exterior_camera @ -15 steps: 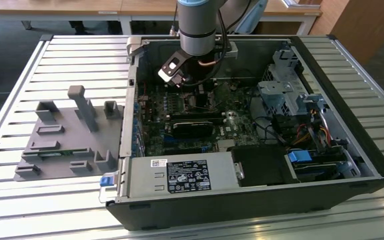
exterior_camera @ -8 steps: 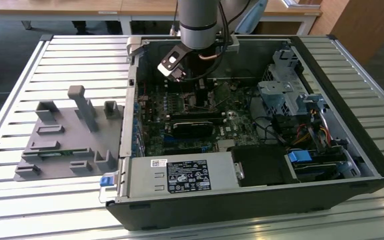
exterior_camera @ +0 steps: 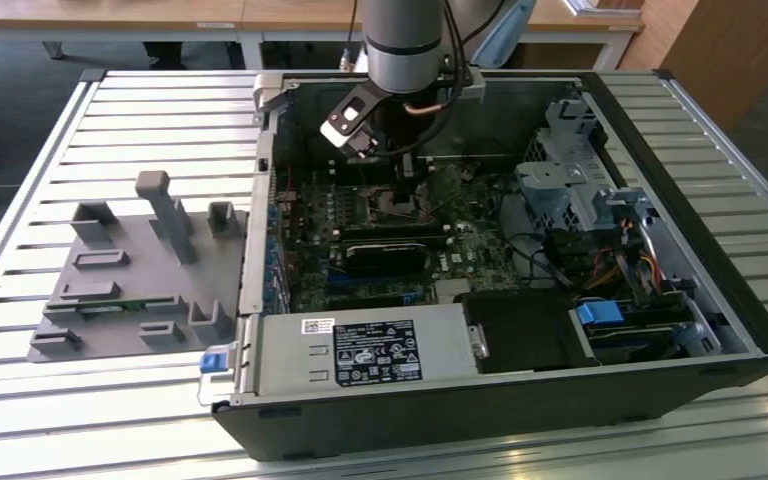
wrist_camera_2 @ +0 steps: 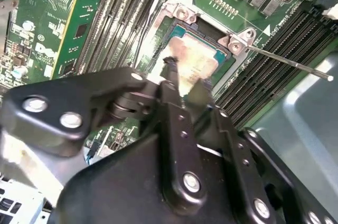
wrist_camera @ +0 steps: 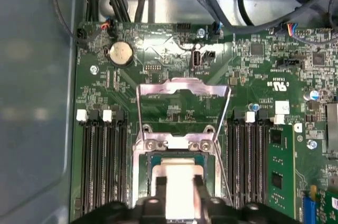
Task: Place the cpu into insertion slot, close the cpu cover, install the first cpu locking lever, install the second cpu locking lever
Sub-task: 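Place the cpu into insertion slot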
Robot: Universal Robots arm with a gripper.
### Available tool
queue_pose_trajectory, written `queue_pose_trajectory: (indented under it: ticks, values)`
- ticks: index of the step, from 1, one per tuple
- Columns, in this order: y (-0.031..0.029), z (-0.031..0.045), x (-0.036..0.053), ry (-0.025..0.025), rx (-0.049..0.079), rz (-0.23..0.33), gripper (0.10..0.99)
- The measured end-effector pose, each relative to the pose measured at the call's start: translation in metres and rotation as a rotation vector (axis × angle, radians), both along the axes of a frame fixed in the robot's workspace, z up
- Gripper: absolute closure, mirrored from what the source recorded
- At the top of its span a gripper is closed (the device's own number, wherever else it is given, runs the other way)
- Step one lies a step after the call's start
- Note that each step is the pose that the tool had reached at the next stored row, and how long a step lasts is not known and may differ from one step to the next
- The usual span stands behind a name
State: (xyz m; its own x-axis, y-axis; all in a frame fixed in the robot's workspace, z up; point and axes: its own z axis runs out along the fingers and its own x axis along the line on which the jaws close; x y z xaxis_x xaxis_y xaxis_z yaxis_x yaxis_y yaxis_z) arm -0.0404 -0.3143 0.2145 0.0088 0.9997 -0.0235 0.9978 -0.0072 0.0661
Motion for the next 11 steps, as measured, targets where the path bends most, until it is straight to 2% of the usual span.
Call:
queue_pose_trajectory:
  ticks: [2, 3, 5, 11]
  values:
    - [0.0000, 0.0000, 0.0000, 0.0002, 0.000, 0.000, 0.843]
    - [0.0000, 0.0000, 0.0001, 0.0002, 0.000, 0.000, 0.843]
    - [0.0000, 0.0001, 0.0001, 0.0003, 0.000, 0.000, 0.961]
    - [0.0000, 0.0015, 0.0001, 0.0002, -0.001, 0.000, 0.980]
